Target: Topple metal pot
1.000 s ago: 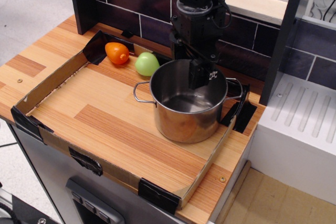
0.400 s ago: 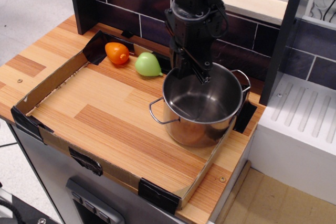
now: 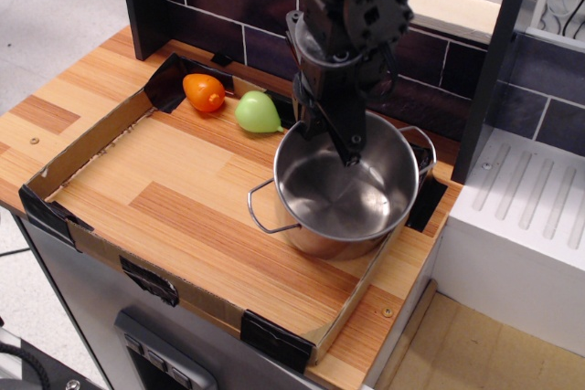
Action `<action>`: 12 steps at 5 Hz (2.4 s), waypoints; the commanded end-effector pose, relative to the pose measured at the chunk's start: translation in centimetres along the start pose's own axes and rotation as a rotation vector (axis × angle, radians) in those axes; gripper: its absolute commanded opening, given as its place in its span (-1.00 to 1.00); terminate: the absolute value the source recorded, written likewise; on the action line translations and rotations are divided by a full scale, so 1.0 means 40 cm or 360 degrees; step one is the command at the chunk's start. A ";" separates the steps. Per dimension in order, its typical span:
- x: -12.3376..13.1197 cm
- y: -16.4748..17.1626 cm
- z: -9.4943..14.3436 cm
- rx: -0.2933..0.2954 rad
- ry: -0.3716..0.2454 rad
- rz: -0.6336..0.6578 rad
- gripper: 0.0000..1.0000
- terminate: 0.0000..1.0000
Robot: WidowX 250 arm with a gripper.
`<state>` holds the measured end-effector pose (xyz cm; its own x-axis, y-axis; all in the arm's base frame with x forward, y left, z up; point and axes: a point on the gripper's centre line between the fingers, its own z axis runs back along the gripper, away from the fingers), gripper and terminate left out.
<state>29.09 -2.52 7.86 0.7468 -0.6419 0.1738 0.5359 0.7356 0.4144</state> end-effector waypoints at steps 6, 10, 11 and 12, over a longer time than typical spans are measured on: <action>-0.111 0.024 0.018 0.0377 0.0069 -0.0350 1.00 -1.00; -0.163 -0.030 0.108 0.0112 0.0098 -0.0407 1.00 -1.00; -0.165 -0.003 0.134 0.0018 0.0159 -0.0374 1.00 -1.00; -0.152 0.039 0.172 -0.0330 0.0253 -0.0329 1.00 -1.00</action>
<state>21.94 0.95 12.63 0.6532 -0.7540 -0.0698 0.7504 0.6322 0.1929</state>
